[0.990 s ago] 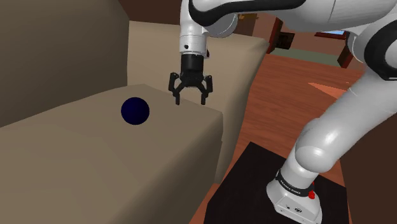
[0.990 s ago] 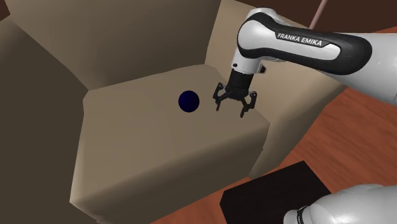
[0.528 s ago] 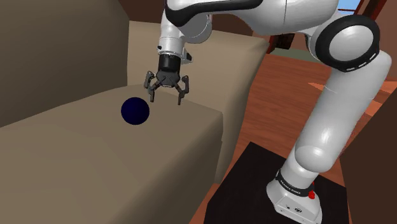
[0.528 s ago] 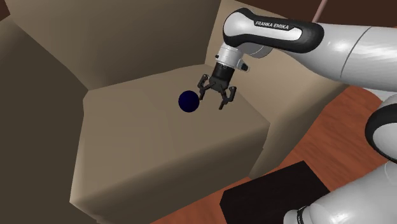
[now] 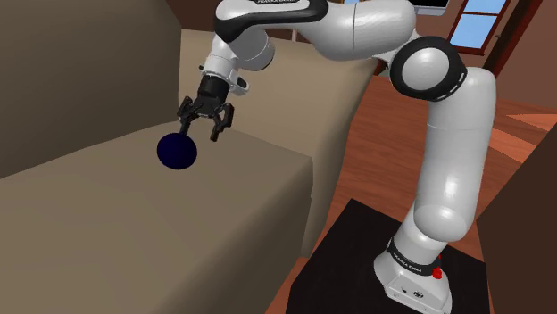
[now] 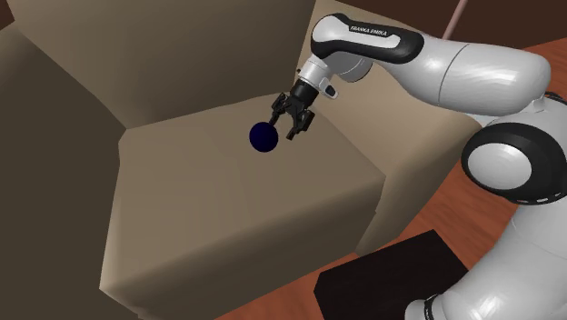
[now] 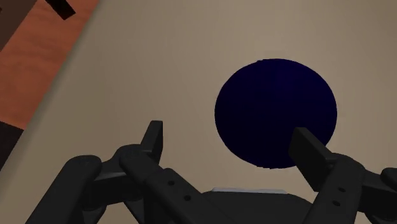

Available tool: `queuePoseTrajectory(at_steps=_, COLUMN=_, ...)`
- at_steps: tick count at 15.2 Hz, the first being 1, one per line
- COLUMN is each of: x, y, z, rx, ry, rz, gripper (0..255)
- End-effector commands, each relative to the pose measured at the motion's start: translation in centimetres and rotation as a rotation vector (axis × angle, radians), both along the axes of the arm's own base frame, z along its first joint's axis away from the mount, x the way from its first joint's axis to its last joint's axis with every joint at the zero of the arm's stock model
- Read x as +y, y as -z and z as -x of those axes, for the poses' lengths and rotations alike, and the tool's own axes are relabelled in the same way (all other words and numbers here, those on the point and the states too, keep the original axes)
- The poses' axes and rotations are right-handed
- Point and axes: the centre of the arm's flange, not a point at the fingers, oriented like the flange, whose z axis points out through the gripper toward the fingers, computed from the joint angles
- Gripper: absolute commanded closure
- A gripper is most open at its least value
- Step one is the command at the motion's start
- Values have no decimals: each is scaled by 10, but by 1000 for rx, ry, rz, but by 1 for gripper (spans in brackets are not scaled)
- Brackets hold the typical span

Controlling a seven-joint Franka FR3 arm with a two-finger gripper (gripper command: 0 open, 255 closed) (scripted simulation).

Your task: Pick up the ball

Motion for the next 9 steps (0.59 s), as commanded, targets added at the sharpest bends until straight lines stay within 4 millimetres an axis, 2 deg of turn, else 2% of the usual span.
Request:
queuePoseTrajectory(at_steps=1, x=4, y=27, z=0, rx=46, ry=-6, rz=14, gripper=0)
queuePoseTrajectory(at_steps=6, x=4, y=56, z=0, rx=46, ry=-6, rz=14, gripper=0)
queuePoseTrajectory(at_steps=8, x=4, y=56, z=0, rx=46, ry=-6, rz=14, gripper=0)
queuePoseTrajectory(at_steps=9, x=6, y=59, z=3, rx=45, ry=-5, rz=14, gripper=255)
